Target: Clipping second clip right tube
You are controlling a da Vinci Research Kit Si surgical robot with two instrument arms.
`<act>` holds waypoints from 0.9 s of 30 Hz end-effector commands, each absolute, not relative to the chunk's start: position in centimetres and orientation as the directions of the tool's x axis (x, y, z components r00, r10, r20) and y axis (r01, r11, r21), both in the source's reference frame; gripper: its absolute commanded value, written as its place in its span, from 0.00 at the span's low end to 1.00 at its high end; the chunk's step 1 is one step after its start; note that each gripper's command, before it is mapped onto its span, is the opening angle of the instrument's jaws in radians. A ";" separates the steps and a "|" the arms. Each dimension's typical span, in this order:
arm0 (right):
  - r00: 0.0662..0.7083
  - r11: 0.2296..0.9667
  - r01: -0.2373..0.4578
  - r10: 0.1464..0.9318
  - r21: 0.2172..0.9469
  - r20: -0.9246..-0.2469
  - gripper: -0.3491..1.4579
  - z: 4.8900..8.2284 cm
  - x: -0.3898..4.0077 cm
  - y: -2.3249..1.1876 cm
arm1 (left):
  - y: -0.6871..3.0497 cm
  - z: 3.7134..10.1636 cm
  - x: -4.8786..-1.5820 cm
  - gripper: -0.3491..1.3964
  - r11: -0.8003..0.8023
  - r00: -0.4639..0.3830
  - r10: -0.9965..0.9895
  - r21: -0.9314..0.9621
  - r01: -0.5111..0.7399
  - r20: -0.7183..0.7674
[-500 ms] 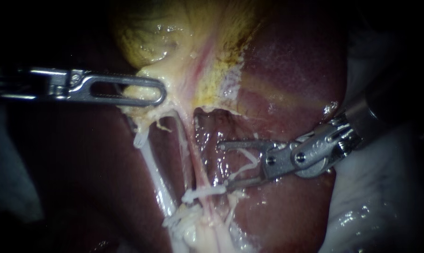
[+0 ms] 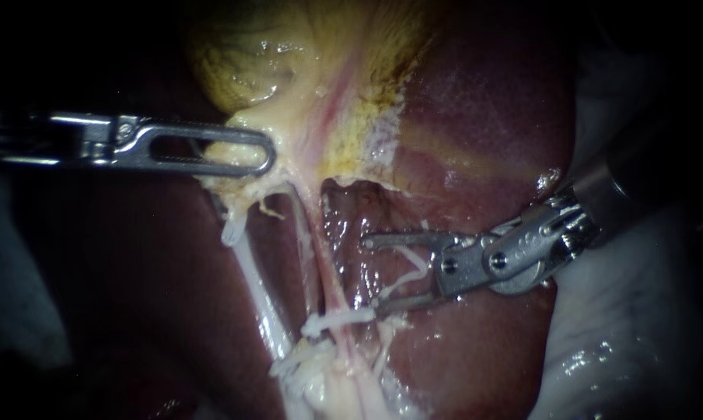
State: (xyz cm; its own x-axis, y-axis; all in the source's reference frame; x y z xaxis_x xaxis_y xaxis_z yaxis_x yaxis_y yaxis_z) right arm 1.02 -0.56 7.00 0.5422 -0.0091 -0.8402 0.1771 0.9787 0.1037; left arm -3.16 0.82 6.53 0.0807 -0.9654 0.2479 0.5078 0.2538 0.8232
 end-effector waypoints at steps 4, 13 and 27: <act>0.547 0.979 0.150 0.035 0.140 -0.837 0.47 7.00 1.02 -0.56 | 0.82 6.53 -3.16 0.00 0.254 0.081 -0.965 0.823 0.508 0.248; 0.540 0.960 0.076 0.187 0.268 -0.821 0.47 7.00 1.04 -0.54 | 0.82 6.53 -3.16 0.00 0.254 0.081 -0.965 0.823 0.508 0.248; 0.503 0.861 -0.022 0.448 0.508 -0.739 0.46 6.98 1.05 -0.50 | 0.81 6.53 -3.16 0.00 0.254 0.081 -0.965 0.823 0.508 0.248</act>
State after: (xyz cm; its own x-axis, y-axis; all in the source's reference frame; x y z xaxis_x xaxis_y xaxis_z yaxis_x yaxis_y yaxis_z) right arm 1.05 -0.51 6.99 0.4996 0.4688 -0.7285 -0.0336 0.8508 0.5244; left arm -3.16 0.81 6.53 0.0805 -0.9654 0.2479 0.5078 0.2537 0.8232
